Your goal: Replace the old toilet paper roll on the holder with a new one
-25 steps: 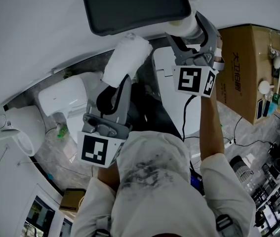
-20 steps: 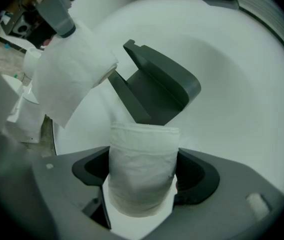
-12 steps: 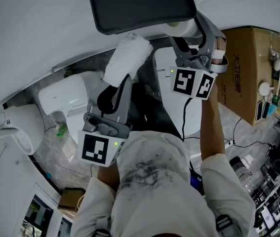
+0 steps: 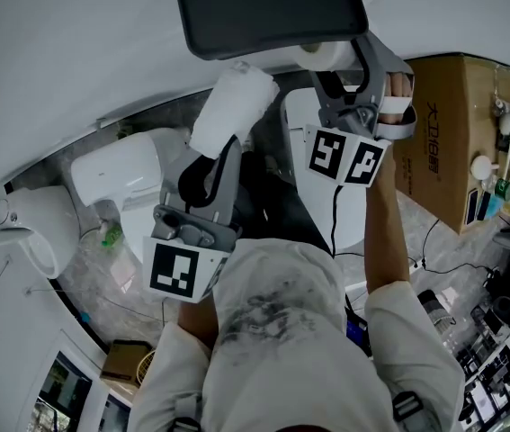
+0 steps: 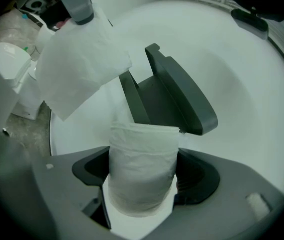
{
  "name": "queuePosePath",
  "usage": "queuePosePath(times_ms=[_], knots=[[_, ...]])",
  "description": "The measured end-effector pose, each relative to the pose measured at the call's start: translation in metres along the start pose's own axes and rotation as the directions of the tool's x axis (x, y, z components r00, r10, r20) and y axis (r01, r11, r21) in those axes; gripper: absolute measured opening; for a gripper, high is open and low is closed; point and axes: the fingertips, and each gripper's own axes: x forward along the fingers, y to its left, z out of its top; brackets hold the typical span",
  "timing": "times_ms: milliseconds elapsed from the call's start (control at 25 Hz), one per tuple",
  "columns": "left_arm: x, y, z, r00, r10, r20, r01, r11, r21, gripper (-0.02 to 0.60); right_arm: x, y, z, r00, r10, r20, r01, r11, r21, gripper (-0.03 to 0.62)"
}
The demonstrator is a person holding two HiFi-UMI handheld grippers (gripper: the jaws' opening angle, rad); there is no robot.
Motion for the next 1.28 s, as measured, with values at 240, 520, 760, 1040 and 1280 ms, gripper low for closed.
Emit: queuePosePath(times_ms=[240,520,760,1040,1280], knots=[[-0.001,0.000,0.000,1.000,0.013,-0.002,-0.013,1.000,0.000,0.020,-0.002,-0.004,0.005,0.999,-0.037,-0.004,0.037,0.997,-0.062,0.385],[-0.006,0.008,-0.001,1.000,0.028,0.007,-0.028,1.000,-0.006,0.020,-0.002,0.003,0.019,0.998,-0.060,0.008,0.060,0.993,-0.105,0.385],[-0.009,0.012,-0.001,0.999,0.047,0.015,-0.047,0.999,-0.012,0.020,-0.003,0.004,0.025,0.997,-0.082,0.013,0.083,0.987,-0.140,0.385],[-0.020,0.019,0.004,0.997,0.055,0.047,-0.055,0.998,-0.003,0.020,-0.006,0.006,0.038,0.994,-0.113,-0.001,0.111,0.978,-0.174,0.385],[-0.023,0.023,0.002,0.997,0.059,0.044,-0.059,0.998,-0.002,0.020,-0.008,0.009,0.046,0.992,-0.126,-0.004,0.122,0.970,-0.209,0.385]])
